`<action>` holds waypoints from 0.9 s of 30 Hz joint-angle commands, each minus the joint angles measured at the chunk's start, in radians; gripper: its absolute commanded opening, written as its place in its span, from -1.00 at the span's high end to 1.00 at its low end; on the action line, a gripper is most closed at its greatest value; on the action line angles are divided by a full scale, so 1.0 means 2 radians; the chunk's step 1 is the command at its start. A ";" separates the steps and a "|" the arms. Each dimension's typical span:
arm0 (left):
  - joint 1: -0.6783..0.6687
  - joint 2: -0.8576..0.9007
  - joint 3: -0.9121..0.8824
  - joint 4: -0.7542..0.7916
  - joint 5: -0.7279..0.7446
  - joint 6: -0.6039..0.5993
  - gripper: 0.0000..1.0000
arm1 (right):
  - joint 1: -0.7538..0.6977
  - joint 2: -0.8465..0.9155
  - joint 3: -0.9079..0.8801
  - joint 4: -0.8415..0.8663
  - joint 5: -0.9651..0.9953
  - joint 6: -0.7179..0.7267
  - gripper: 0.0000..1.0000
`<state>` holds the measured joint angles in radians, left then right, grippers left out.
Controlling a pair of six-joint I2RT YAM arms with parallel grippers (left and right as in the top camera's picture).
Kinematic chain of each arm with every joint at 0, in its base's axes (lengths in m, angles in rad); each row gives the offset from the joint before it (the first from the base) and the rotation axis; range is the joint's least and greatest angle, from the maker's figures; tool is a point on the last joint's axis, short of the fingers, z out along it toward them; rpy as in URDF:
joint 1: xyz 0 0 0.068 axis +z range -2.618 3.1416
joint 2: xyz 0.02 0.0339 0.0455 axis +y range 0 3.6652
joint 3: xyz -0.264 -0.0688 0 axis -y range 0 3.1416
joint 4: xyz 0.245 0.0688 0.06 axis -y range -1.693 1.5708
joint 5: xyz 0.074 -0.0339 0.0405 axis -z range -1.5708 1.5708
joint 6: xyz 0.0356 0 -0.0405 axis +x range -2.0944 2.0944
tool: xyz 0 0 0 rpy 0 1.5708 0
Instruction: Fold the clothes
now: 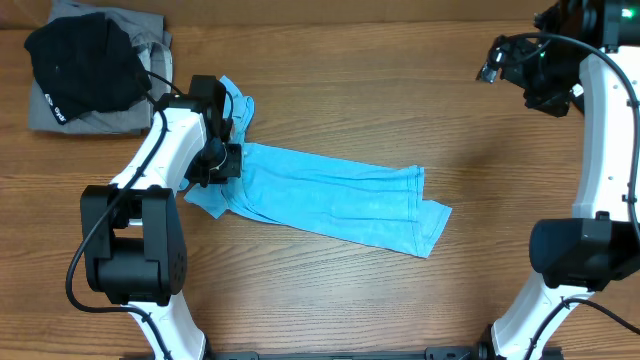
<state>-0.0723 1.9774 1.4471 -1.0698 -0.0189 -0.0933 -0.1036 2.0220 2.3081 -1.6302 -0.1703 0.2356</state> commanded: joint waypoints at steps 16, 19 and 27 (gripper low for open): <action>0.000 -0.100 0.143 -0.069 0.031 -0.031 0.92 | 0.060 0.052 -0.153 0.098 -0.076 0.002 -1.00; 0.000 -0.120 0.143 -0.064 0.013 -0.040 0.92 | 0.074 0.052 -0.198 0.135 -0.088 0.002 -1.00; 0.000 -0.153 0.143 -0.075 -0.063 -0.093 0.92 | 0.103 0.052 -0.285 0.207 -0.088 0.002 -1.00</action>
<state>-0.0723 1.7206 1.7153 -1.2125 -0.0578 -0.2058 0.0875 2.1212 1.7901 -1.2446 -0.3325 0.2356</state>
